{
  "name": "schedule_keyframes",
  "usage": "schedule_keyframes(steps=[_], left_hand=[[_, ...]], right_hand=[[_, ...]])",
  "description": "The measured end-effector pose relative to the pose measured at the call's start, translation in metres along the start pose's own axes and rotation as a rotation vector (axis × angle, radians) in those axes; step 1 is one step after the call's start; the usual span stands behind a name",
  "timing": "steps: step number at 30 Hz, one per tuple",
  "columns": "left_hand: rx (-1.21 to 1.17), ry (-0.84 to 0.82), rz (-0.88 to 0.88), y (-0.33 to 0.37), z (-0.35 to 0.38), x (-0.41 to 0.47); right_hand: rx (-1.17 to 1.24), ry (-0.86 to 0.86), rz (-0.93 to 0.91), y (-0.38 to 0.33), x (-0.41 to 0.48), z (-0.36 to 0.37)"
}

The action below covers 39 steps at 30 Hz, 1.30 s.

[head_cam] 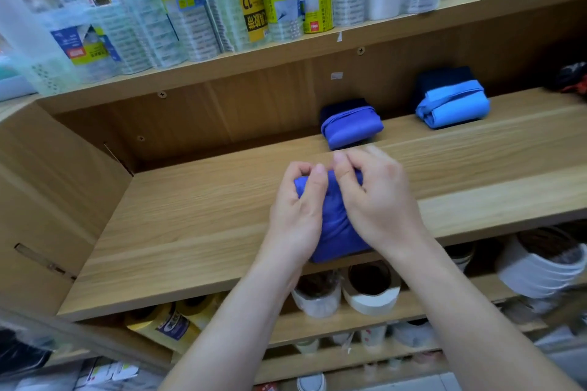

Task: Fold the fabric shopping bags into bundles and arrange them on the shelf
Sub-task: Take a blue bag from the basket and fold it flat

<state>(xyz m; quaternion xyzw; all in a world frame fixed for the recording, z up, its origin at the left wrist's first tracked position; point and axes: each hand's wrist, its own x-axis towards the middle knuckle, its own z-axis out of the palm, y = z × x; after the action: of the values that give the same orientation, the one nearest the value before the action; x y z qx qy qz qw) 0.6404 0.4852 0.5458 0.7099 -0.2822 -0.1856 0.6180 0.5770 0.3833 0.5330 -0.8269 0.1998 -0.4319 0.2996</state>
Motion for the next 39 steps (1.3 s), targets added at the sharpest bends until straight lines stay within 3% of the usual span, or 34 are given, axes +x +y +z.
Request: schedule_keyframes(steps=[2,4,7,9,11,13,15,16,19,24,27,32,39], left_hand=[[0.054,-0.177,-0.038,0.002,-0.004,-0.001],[0.16,-0.214,0.052,0.007,-0.006,0.0],[0.527,0.067,0.362,0.023,-0.006,0.001],[0.966,0.261,0.576,0.033,-0.001,0.002],[1.185,0.256,0.651,0.032,0.011,0.004],[1.077,0.006,0.574,0.025,0.022,0.002],[0.78,-0.254,0.405,0.017,0.019,-0.001],[0.688,-0.295,0.404,0.012,0.013,0.0],[0.743,-0.237,0.549,0.001,-0.006,0.009],[0.697,-0.467,0.353,0.0,-0.008,0.017],[0.735,-0.471,0.367,0.002,-0.005,0.032],[0.797,-0.475,0.281,0.003,0.0,0.053],[0.765,-0.376,0.227,0.0,0.012,0.079]], right_hand=[[0.212,-0.012,0.171,0.007,0.005,-0.003],[0.304,-0.064,0.242,0.012,0.008,-0.007],[0.239,-0.122,0.24,0.01,0.011,-0.018],[0.444,-0.17,0.337,0.004,0.012,-0.032],[0.674,-0.305,0.457,0.003,0.012,-0.041],[0.624,-0.341,0.504,0.013,0.01,-0.041],[0.592,-0.28,0.619,0.029,0.013,-0.042],[0.588,-0.283,0.666,0.035,0.015,-0.045],[0.428,-0.446,0.628,0.054,0.028,-0.06],[0.444,-0.642,0.594,0.065,0.047,-0.072],[0.431,-0.581,0.545,0.065,0.052,-0.072],[0.327,-0.337,0.468,0.078,0.054,-0.066],[0.103,-0.347,0.318,0.09,0.043,-0.073]])
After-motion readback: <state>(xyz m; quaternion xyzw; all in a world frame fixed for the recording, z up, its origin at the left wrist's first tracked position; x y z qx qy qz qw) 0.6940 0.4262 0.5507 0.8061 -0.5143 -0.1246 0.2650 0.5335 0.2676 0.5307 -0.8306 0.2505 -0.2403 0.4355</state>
